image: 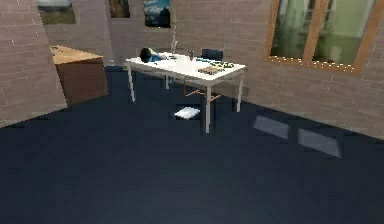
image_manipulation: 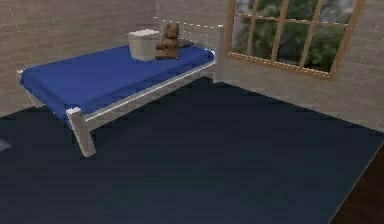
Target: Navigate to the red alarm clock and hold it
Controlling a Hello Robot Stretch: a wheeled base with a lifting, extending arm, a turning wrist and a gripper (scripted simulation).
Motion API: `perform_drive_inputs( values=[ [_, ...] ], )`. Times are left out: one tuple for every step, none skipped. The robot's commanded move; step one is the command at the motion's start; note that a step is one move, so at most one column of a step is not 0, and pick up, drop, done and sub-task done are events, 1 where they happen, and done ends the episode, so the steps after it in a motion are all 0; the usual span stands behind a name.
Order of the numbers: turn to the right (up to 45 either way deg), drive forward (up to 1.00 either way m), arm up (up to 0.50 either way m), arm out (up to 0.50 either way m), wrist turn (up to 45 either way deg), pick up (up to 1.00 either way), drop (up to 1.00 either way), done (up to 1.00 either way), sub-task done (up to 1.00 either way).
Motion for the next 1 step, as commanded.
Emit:
perform_drive_inputs(
  values=[
    [0.0, 0.55, 0.00, 0.00, 0.0, 0.00, 0.00, 0.00, 0.00]
  ],
)
